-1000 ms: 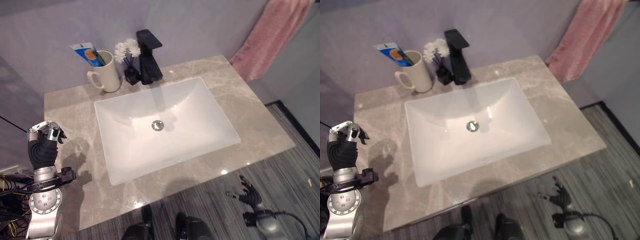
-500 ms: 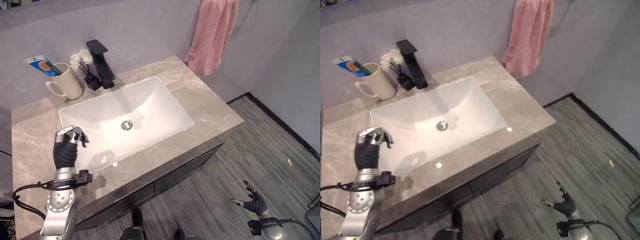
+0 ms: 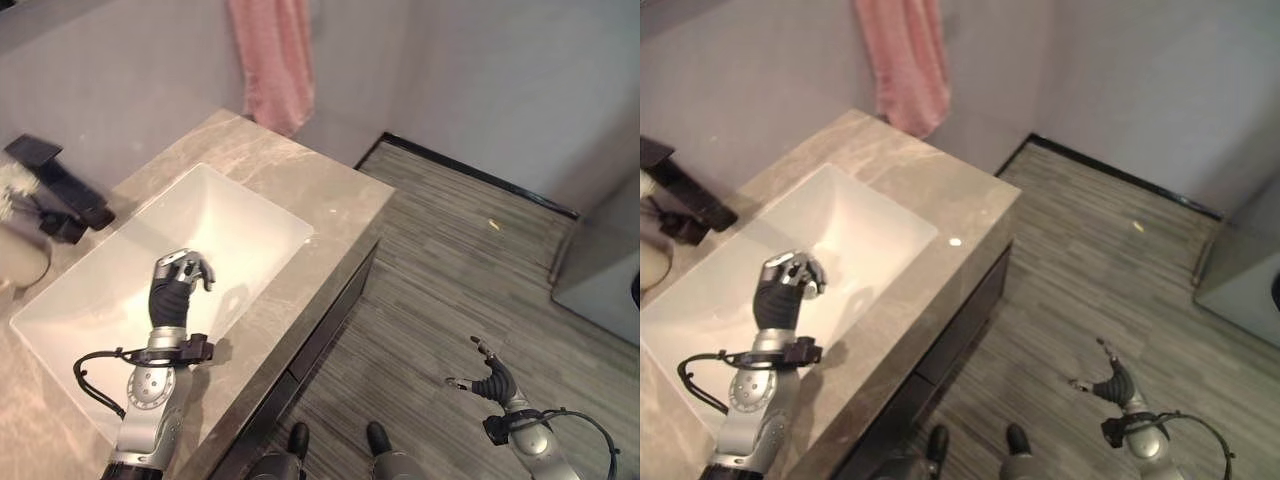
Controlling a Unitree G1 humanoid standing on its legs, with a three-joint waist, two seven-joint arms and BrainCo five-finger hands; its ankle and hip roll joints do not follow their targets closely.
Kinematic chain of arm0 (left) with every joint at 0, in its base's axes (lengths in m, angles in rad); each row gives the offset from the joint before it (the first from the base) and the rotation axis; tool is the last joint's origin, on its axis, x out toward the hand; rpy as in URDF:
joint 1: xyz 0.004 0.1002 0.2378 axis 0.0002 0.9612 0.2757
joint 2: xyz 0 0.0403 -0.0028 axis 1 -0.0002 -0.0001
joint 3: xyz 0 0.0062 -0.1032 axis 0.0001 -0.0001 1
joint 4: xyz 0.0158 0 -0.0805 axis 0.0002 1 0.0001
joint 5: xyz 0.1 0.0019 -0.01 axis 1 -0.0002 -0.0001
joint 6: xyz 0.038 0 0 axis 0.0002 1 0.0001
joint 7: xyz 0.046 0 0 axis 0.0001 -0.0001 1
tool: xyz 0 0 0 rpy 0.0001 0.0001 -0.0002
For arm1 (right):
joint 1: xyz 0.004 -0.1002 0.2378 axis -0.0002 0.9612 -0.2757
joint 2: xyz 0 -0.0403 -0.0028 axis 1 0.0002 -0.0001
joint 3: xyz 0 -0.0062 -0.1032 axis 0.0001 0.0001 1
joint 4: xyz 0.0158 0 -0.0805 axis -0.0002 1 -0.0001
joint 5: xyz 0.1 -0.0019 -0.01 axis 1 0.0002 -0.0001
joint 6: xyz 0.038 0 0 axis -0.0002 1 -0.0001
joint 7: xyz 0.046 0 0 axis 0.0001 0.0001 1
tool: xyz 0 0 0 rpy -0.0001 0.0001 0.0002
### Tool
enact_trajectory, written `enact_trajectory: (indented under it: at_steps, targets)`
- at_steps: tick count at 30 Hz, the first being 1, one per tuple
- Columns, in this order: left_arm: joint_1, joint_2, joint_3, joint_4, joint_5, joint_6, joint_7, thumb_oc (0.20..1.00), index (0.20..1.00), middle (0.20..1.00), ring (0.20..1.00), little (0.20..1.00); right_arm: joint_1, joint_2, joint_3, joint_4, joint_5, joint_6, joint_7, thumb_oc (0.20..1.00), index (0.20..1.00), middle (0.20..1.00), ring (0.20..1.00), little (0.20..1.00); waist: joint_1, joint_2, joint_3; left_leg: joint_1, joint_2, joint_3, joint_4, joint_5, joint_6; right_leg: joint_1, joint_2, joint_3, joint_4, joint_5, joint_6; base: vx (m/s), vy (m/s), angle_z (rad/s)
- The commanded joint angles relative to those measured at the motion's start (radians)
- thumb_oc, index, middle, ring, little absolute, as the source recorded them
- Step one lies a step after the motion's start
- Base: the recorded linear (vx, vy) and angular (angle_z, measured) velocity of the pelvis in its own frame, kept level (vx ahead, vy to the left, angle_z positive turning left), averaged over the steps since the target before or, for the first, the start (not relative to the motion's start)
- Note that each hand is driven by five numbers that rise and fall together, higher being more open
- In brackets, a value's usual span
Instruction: Put brush and paste in cup on sink, flatten towel.
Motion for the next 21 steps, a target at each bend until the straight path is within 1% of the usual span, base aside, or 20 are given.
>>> enact_trajectory:
  at_steps: [1, 2, 3, 4, 5, 6, 7, 8, 9, 10, 11, 12, 16, 18, 19, 20, 21]
  targets:
    - [-0.038, 0.017, 0.005, -0.030, 0.011, -0.053, -0.007, 0.200, 0.200, 0.200, 0.200, 0.200, -0.036, -0.044, -0.017, -0.020, -0.031, -0.016, -0.051, 1.000, 1.000, 1.000, 1.000, 1.000, 0.001, 0.040, -0.060, -0.040, -0.001, -0.008, -0.021, 0.041, -0.018, 0.019, 0.110, -0.032, 0.010, -0.005, 0.012, 0.02, 0.202, -1.66]
    - [-0.039, 0.017, 0.005, -0.029, 0.011, -0.054, -0.007, 0.200, 0.200, 0.200, 0.200, 0.200, -0.036, -0.043, -0.018, -0.021, -0.031, -0.015, -0.051, 1.000, 1.000, 1.000, 1.000, 1.000, 0.007, 0.040, -0.062, -0.041, 0.000, -0.002, -0.023, 0.042, -0.018, 0.015, 0.111, -0.026, 0.011, -0.005, 0.012, -0.02, 0.093, -1.24]
    - [-0.046, 0.027, -0.004, -0.029, 0.020, -0.045, -0.010, 0.200, 0.200, 0.200, 0.200, 0.200, -0.055, -0.038, -0.016, -0.039, -0.042, -0.013, -0.061, 1.000, 1.000, 1.000, 1.000, 1.000, 0.021, 0.045, -0.052, -0.035, 0.021, 0.047, -0.035, 0.039, -0.018, -0.015, 0.086, -0.108, 0.029, -0.006, 0.019, -0.05, 0.001, -1.28]
    - [-0.046, 0.032, -0.004, -0.032, 0.026, -0.041, -0.012, 0.200, 0.200, 0.200, 0.200, 0.200, -0.068, -0.033, -0.011, -0.039, -0.043, -0.011, -0.062, 1.000, 1.000, 1.000, 1.000, 1.000, 0.038, 0.050, -0.046, -0.027, 0.044, 0.090, -0.047, 0.034, -0.022, -0.024, 0.046, -0.241, 0.037, -0.018, 0.013, -0.08, 0.003, -1.78]
    - [-0.037, 0.031, -0.001, -0.037, 0.031, -0.043, -0.015, 0.200, 0.200, 0.200, 0.200, 0.200, -0.079, -0.024, -0.003, -0.037, -0.047, -0.011, -0.061, 1.000, 1.000, 1.000, 1.000, 1.000, 0.041, 0.051, -0.050, -0.021, 0.053, 0.115, -0.063, 0.040, -0.026, -0.026, 0.026, -0.314, 0.031, -0.014, 0.010, -0.07, 0.010, -2.13]
    - [-0.023, 0.032, 0.006, -0.044, 0.031, -0.043, -0.018, 0.200, 0.200, 0.200, 0.200, 0.200, -0.092, -0.022, 0.008, -0.040, -0.057, -0.010, -0.060, 1.000, 1.000, 1.000, 1.000, 1.000, 0.049, 0.048, -0.049, -0.008, 0.062, 0.148, -0.073, 0.042, -0.028, -0.029, 0.006, -0.390, 0.034, -0.011, 0.010, -0.07, 0.011, -1.93]
    - [-0.004, 0.021, 0.015, -0.046, 0.024, -0.037, -0.032, 0.200, 0.200, 0.200, 0.200, 0.200, -0.107, -0.018, 0.025, -0.042, -0.067, -0.007, -0.050, 1.000, 1.000, 1.000, 1.000, 1.000, 0.068, 0.036, -0.052, 0.005, 0.075, 0.200, -0.074, 0.038, -0.026, -0.030, -0.010, -0.495, 0.057, -0.015, 0.005, -0.03, 0.009, -1.11]
    - [-0.003, 0.021, 0.015, -0.046, 0.023, -0.037, -0.033, 0.200, 0.200, 0.200, 0.200, 0.200, -0.107, -0.017, 0.025, -0.043, -0.067, -0.006, -0.050, 1.000, 1.000, 1.000, 1.000, 1.000, 0.068, 0.035, -0.052, 0.006, 0.075, 0.201, -0.075, 0.038, -0.026, -0.030, -0.009, -0.493, 0.058, -0.016, 0.005, -0.04, -0.027, -1.04]
    - [0.004, 0.016, 0.017, -0.050, 0.017, -0.038, -0.036, 0.200, 0.200, 0.200, 0.200, 0.200, -0.106, -0.018, 0.028, -0.039, -0.068, -0.007, -0.047, 1.000, 1.000, 1.000, 1.000, 1.000, 0.067, 0.028, -0.053, 0.010, 0.075, 0.216, -0.071, 0.036, -0.024, -0.028, -0.003, -0.508, 0.063, -0.015, 0.005, -0.01, -0.047, -1.32]
    - [0.005, 0.015, 0.021, -0.052, 0.015, -0.037, -0.038, 0.200, 0.200, 0.200, 0.200, 0.200, -0.103, -0.020, 0.030, -0.045, -0.071, -0.007, -0.042, 1.000, 1.000, 1.000, 1.000, 1.000, 0.068, 0.018, -0.055, 0.013, 0.077, 0.233, -0.062, 0.028, -0.022, -0.018, 0.012, -0.506, 0.064, -0.021, 0.004, 0.00, -0.104, -1.08]
    - [0.000, 0.011, 0.009, -0.049, 0.007, -0.029, -0.048, 0.200, 0.200, 0.200, 0.200, 0.200, -0.087, -0.020, 0.019, -0.052, -0.069, -0.007, -0.042, 1.000, 1.000, 1.000, 1.000, 1.000, 0.059, 0.006, -0.059, 0.014, 0.076, 0.237, -0.051, 0.018, -0.023, -0.009, 0.020, -0.484, 0.049, -0.026, 0.000, 0.05, -0.181, -0.87]
    - [-0.017, 0.001, -0.013, -0.018, 0.002, -0.021, -0.051, 0.200, 0.200, 0.200, 0.200, 0.200, -0.067, -0.022, 0.004, -0.031, -0.060, -0.007, -0.041, 1.000, 1.000, 1.000, 1.000, 1.000, 0.044, -0.003, -0.064, 0.020, 0.075, 0.223, -0.046, 0.021, -0.026, 0.006, 0.032, -0.450, 0.026, -0.020, -0.010, 0.09, -0.215, -0.33]
    - [-0.031, -0.020, -0.054, 0.065, 0.013, 0.003, -0.047, 0.200, 0.200, 0.200, 0.200, 0.200, -0.019, -0.027, -0.019, -0.006, -0.012, -0.009, -0.028, 1.000, 1.000, 1.000, 1.000, 1.000, 0.029, -0.014, -0.078, 0.041, 0.093, 0.208, -0.044, 0.020, -0.043, 0.062, 0.055, -0.445, -0.033, -0.014, -0.027, 0.08, -0.185, 0.02]
    - [-0.038, -0.021, -0.067, 0.110, 0.036, 0.022, -0.036, 0.200, 0.200, 0.200, 0.200, 0.200, 0.001, -0.025, -0.028, -0.013, 0.031, -0.012, -0.017, 1.000, 1.000, 1.000, 1.000, 1.000, 0.022, -0.023, -0.071, 0.025, 0.104, 0.192, 0.021, 0.010, -0.056, 0.078, 0.065, -0.453, -0.039, -0.021, -0.042, 0.02, -0.170, 0.11]
    - [-0.040, -0.022, -0.068, 0.111, 0.036, 0.021, -0.035, 0.200, 0.200, 0.200, 0.200, 0.200, 0.001, -0.025, -0.029, -0.013, 0.032, -0.012, -0.017, 1.000, 1.000, 1.000, 1.000, 1.000, 0.020, -0.023, -0.070, 0.021, 0.104, 0.189, 0.028, 0.006, -0.057, 0.079, 0.065, -0.456, -0.039, -0.022, -0.042, 0.00, -0.151, 0.27]
    - [-0.044, -0.024, -0.078, 0.147, 0.046, 0.034, -0.029, 0.200, 0.200, 0.200, 0.200, 0.200, 0.005, -0.021, -0.029, -0.015, 0.061, -0.015, -0.008, 1.000, 1.000, 1.000, 1.000, 1.000, 0.018, -0.029, -0.064, 0.010, 0.110, 0.185, 0.069, 0.007, -0.066, 0.086, 0.069, -0.460, -0.037, -0.026, -0.050, -0.02, -0.177, 0.35]
    - [-0.055, -0.027, -0.104, 0.220, 0.073, 0.051, -0.027, 0.200, 0.200, 0.200, 0.200, 0.200, 0.004, -0.013, -0.022, -0.014, 0.106, -0.020, 0.008, 1.000, 1.000, 1.000, 1.000, 1.000, 0.018, -0.038, -0.048, -0.019, 0.115, 0.174, 0.140, 0.014, -0.077, 0.103, 0.073, -0.469, -0.031, -0.033, -0.065, -0.02, -0.176, 0.41]
